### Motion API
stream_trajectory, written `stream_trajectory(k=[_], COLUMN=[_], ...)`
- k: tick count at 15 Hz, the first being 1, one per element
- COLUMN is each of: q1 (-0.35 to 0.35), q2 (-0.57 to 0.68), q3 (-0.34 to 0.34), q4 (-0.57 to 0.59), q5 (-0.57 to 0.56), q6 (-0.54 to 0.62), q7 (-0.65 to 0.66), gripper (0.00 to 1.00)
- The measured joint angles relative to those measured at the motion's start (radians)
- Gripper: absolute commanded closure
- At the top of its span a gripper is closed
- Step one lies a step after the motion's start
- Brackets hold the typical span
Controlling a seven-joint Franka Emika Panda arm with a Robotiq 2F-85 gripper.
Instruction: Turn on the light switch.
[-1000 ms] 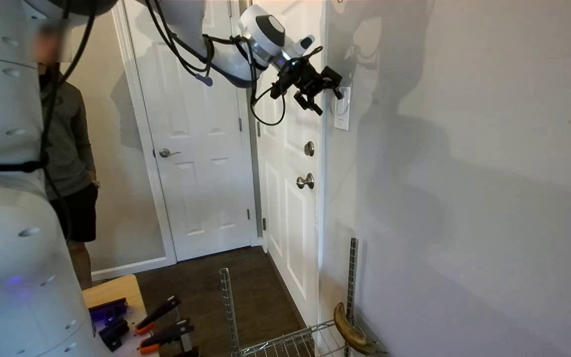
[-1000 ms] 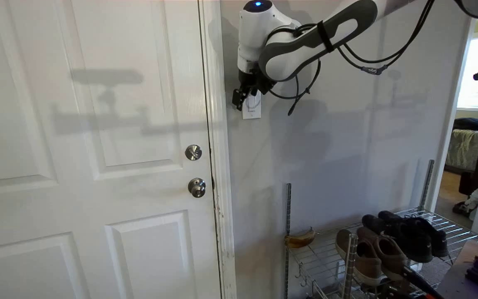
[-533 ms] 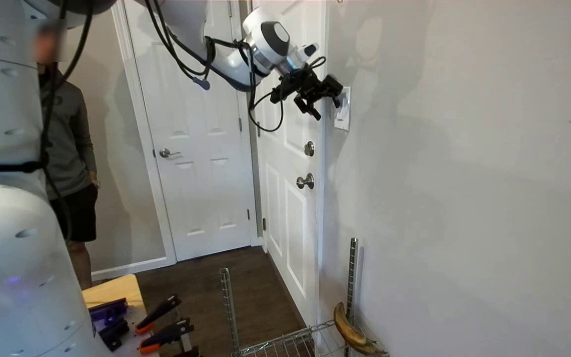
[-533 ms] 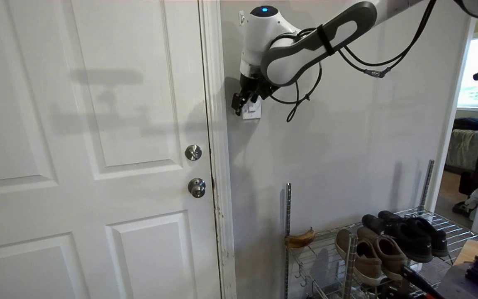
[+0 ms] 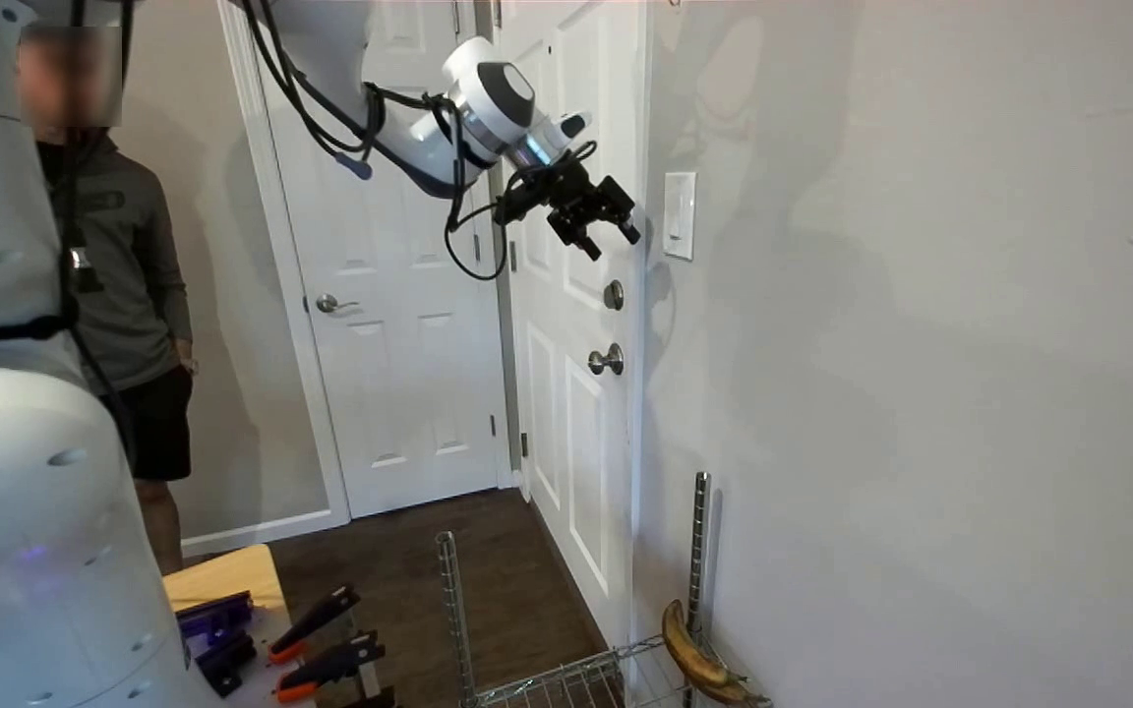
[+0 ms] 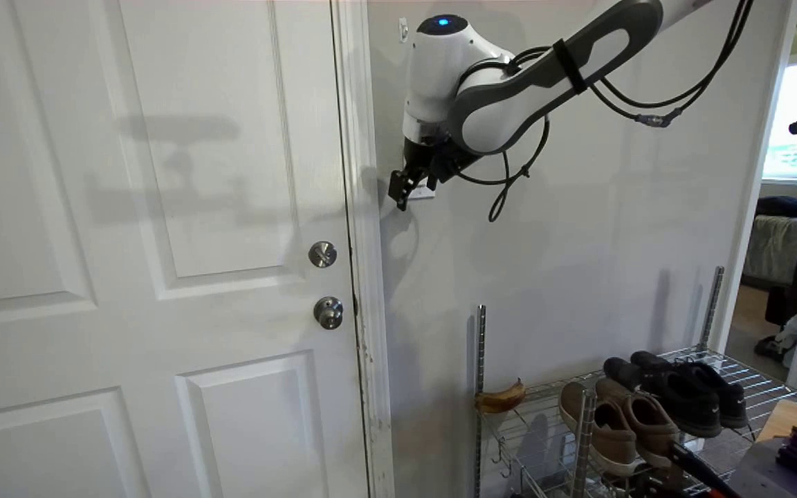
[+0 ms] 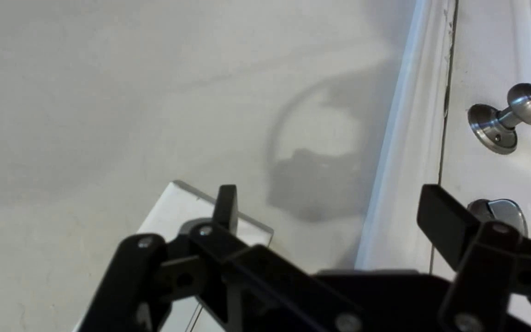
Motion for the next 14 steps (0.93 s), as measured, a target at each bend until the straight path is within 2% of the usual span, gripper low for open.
stream_trajectory(k=[3, 14], q1=[0.002, 0.001], q2=[-0.032, -0.036], q3=[0.013, 0.013], q4=[-0.042, -0.048], q5=[-0.009, -0.009], q6=[-0.016, -0.016], q7=[0.056, 0.057], gripper=[0.0, 0.0])
